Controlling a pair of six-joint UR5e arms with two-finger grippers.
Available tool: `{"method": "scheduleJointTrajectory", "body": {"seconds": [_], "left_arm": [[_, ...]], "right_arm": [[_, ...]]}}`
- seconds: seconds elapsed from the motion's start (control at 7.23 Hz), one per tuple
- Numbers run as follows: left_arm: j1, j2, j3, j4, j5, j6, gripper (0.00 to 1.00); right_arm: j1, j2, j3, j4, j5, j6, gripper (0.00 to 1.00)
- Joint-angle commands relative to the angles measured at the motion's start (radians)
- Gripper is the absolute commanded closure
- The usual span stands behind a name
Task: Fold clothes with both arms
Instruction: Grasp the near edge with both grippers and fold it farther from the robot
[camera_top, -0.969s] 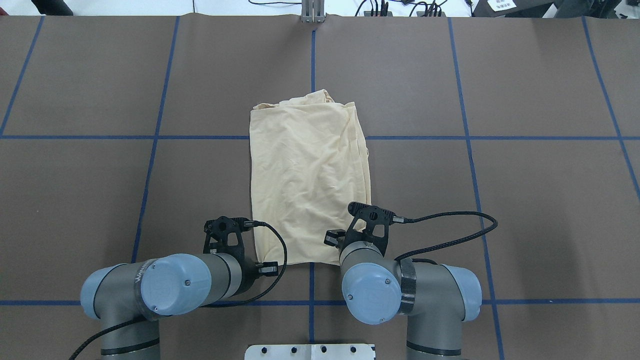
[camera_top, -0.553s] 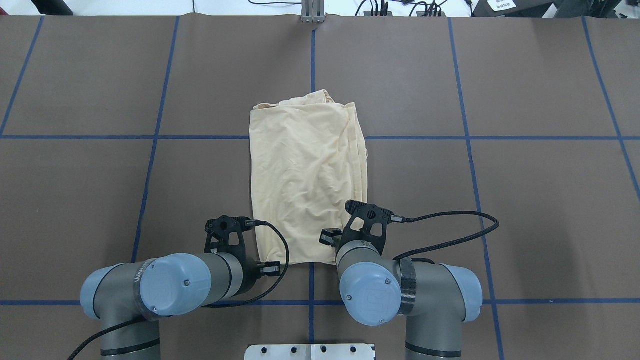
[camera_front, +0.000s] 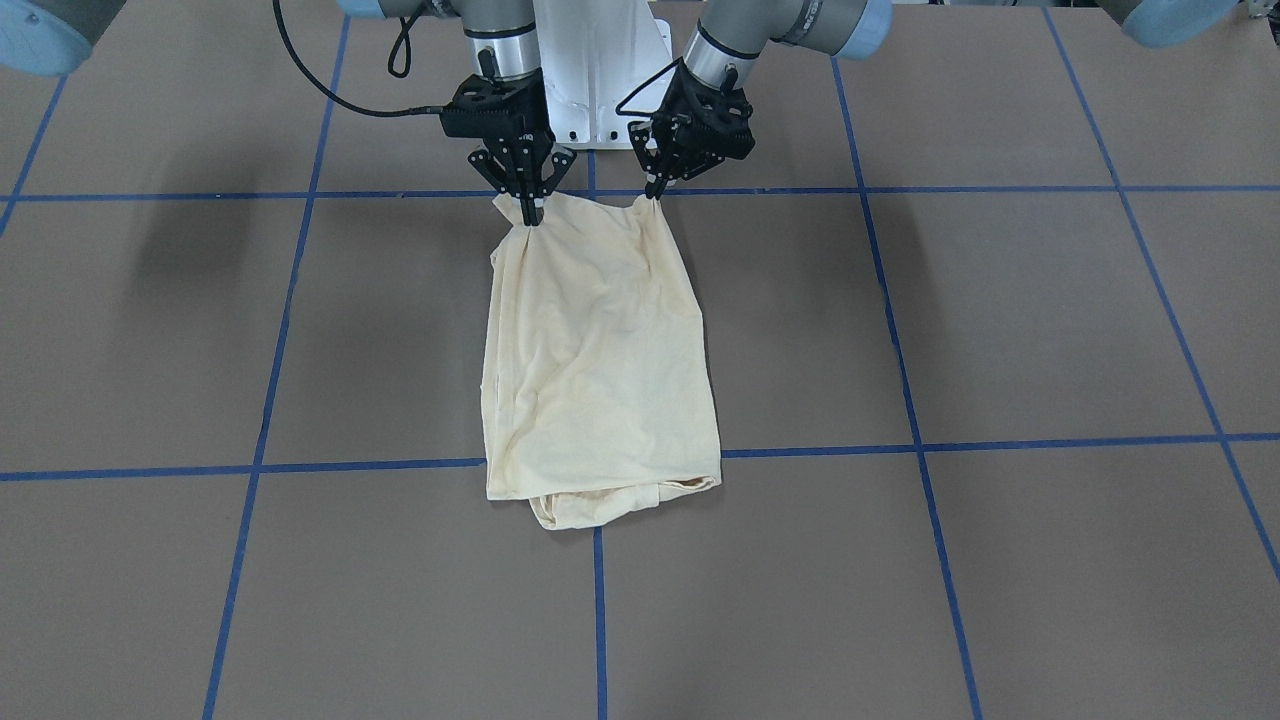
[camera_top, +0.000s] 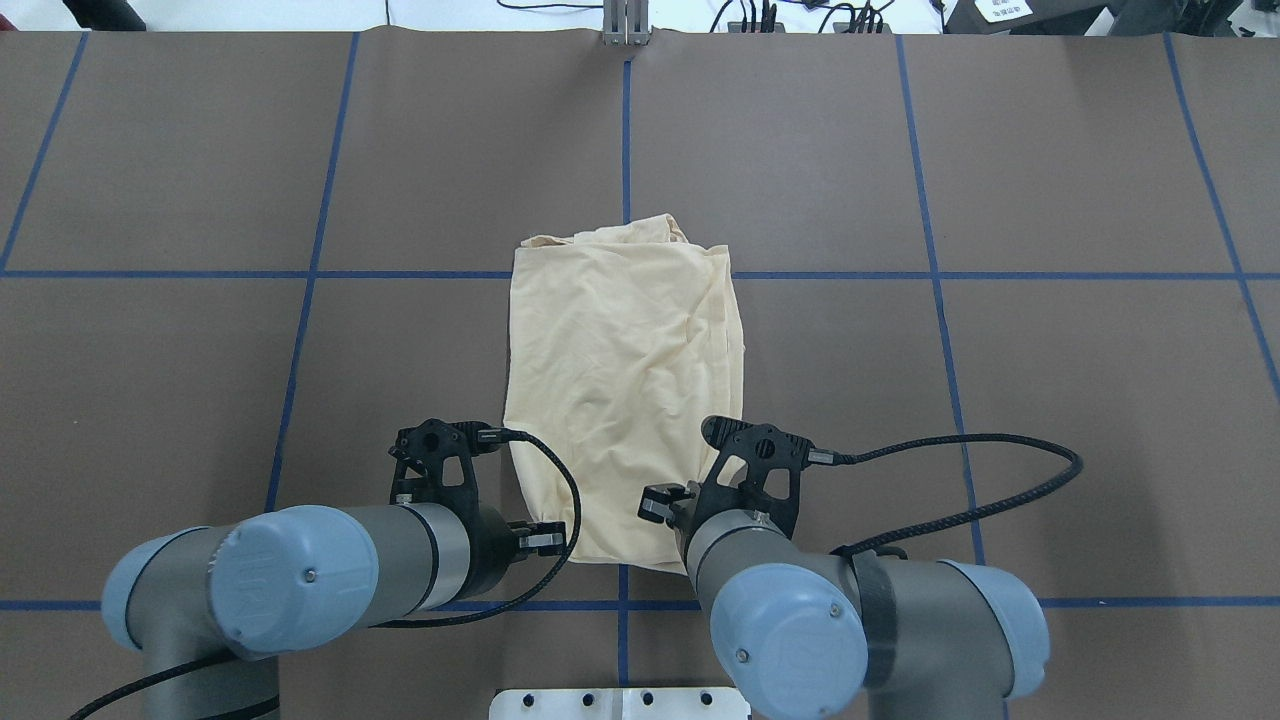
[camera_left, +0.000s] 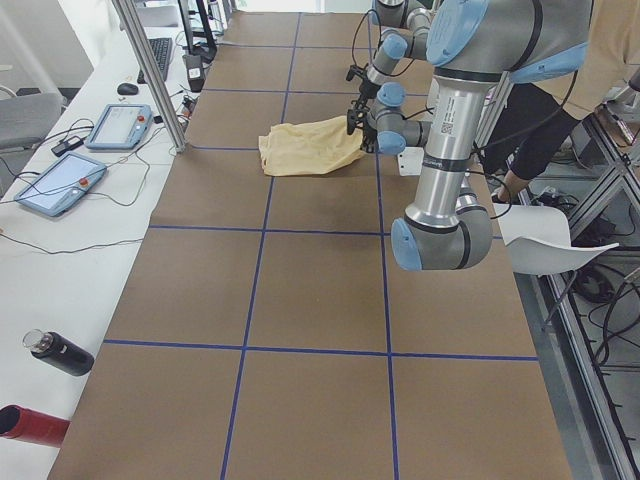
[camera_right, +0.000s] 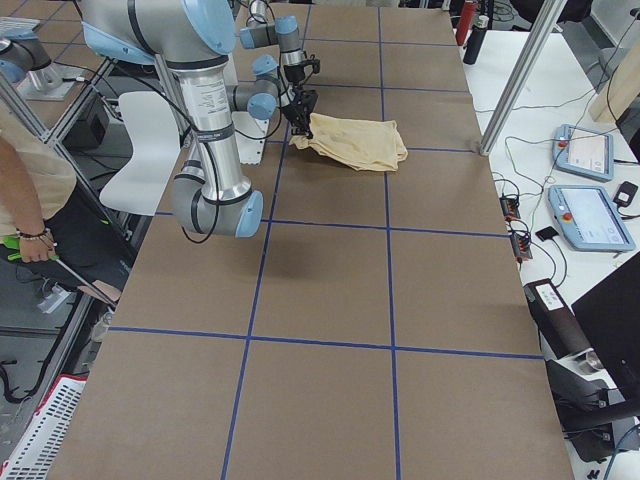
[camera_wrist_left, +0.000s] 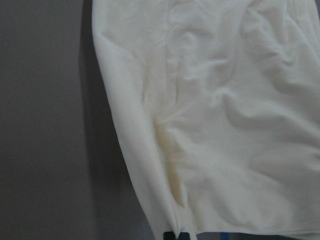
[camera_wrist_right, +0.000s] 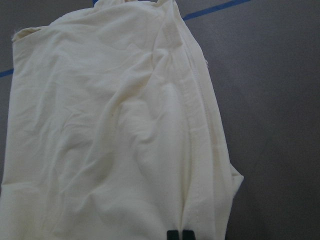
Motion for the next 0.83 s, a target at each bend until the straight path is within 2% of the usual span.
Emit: {"method": "scheduleJointTrajectory", "body": {"seconds": [0.0,0.14,0.28,0.42,0.69], "left_arm": [[0.007,-0.006,-0.192,0.193,-0.007,-0.003,1.00],[0.006,-0.035,-0.219,0.291,-0.057,0.003,1.00],[-0.010,-0.058,-0.198,0.317,-0.076,0.020,1.00],[-0.078,-0.074,-0.155,0.318,-0.079,0.101,1.00],[-0.228,-0.149,0.015,0.314,-0.084,0.228,1.00]], "right_arm": [[-0.073,-0.029,0.168,-0.102,-0.007,0.006,1.00],[-0.060,-0.017,0.175,-0.126,-0.004,0.002,1.00],[-0.026,-0.016,0.155,-0.126,0.006,-0.011,1.00],[0.049,-0.001,0.120,-0.126,0.046,-0.065,1.00],[0.182,0.093,-0.023,-0.117,0.091,-0.124,1.00]]}}
